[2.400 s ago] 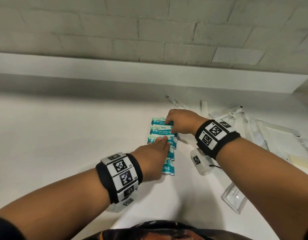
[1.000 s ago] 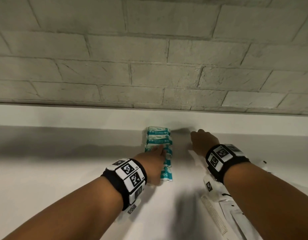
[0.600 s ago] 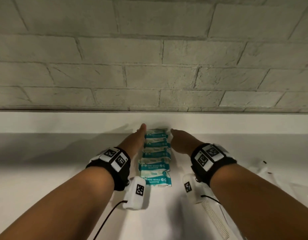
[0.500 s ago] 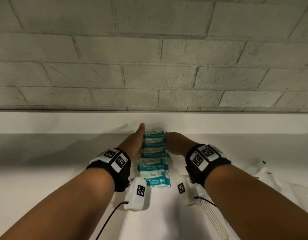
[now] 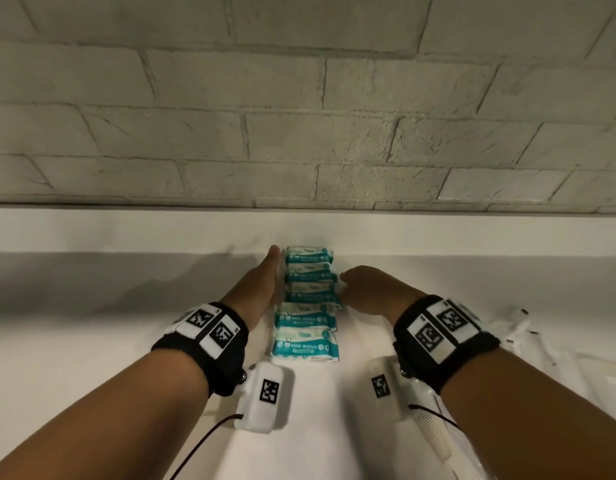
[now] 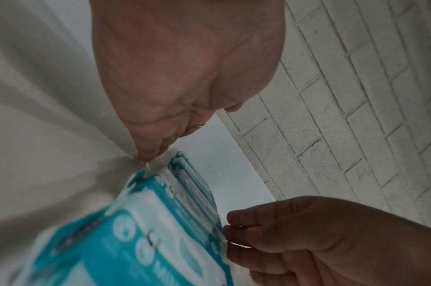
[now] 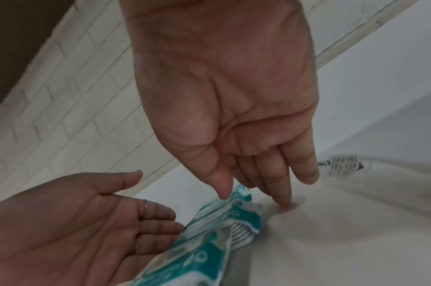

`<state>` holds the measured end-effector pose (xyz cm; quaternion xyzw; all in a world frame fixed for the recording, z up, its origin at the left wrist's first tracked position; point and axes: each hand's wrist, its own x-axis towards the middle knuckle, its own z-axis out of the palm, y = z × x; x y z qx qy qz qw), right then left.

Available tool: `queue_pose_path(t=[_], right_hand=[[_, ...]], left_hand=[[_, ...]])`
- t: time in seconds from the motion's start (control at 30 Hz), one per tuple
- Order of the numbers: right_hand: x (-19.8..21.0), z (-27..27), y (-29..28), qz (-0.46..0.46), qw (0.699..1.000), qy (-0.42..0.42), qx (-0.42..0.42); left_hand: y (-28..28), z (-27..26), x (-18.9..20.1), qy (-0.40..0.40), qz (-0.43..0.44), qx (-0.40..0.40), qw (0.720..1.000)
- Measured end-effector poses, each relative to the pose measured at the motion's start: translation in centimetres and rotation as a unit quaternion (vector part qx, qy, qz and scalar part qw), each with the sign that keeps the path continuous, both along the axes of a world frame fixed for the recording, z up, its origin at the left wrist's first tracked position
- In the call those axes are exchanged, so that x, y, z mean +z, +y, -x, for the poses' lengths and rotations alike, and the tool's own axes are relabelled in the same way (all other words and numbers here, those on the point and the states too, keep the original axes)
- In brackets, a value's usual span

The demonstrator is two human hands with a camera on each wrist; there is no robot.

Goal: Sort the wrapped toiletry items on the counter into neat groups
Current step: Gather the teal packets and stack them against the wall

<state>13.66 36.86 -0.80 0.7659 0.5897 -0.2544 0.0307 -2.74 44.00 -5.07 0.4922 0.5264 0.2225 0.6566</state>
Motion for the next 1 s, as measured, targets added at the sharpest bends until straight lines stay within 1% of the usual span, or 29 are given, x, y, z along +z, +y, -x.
queue_pose_path(t=[0.07,0.17,0.3,0.4,0.47,0.53,0.6,0.67,0.73,0.83,0.9,0.93,1.0], right_hand=[[0.4,1.1,-0.8,0.009,0.999,0.017,0.028],[1.2,2.4,-1.5,0.002,0.998,0.050,0.045],[1.3,2.7,-1.6,0.007,0.999,0.030,0.034],[1.1,2.4,-1.3,0.009,0.999,0.033,0.030],[1.1,2.0,-0.8,-0.006,0.999,0.037,0.014],[0.8,1.4,-0.1,-0.016,0.997,0.075,-0.019],[0.2,0.7,0.8,-0.012,0.994,0.107,-0.034],[0.0,0.5,1.2,0.000,0.993,0.109,-0.035],[0.1,0.5,1.2,0.002,0.994,0.101,-0.036],[0.2,0.3,0.1,0.016,0.999,0.044,-0.005],[0.3,0.2,-1.1,0.048,0.998,0.028,0.028],[0.5,0.2,-1.8,0.066,0.996,0.037,0.049],[1.2,0.6,-3.6,0.097,0.988,0.087,0.081]], left_hand=[[-0.5,-0.1,-0.2,-0.012,0.008,0.007,1.000],[-0.7,-0.4,-0.8,-0.019,0.017,-0.020,0.999],[-0.3,-0.7,-1.2,-0.027,0.015,-0.022,0.999],[-0.1,-0.7,-1.2,-0.026,0.005,-0.026,0.999],[0.2,-0.6,-1.3,-0.029,-0.003,-0.037,0.999],[0.5,-0.6,-1.3,-0.027,-0.011,-0.055,0.998],[0.8,-0.6,-1.2,-0.026,-0.017,-0.061,0.998],[0.9,-0.6,-1.2,-0.020,-0.015,-0.053,0.998],[0.3,-0.5,-0.3,-0.014,-0.014,-0.040,0.999],[-0.8,0.5,-0.1,0.004,-0.020,-0.018,1.000],[-1.8,1.4,-0.5,0.014,-0.016,-0.010,1.000],[-2.4,1.8,-0.5,-0.001,-0.019,-0.010,1.000],[-3.9,2.3,-0.3,-0.046,-0.025,-0.019,0.998]])
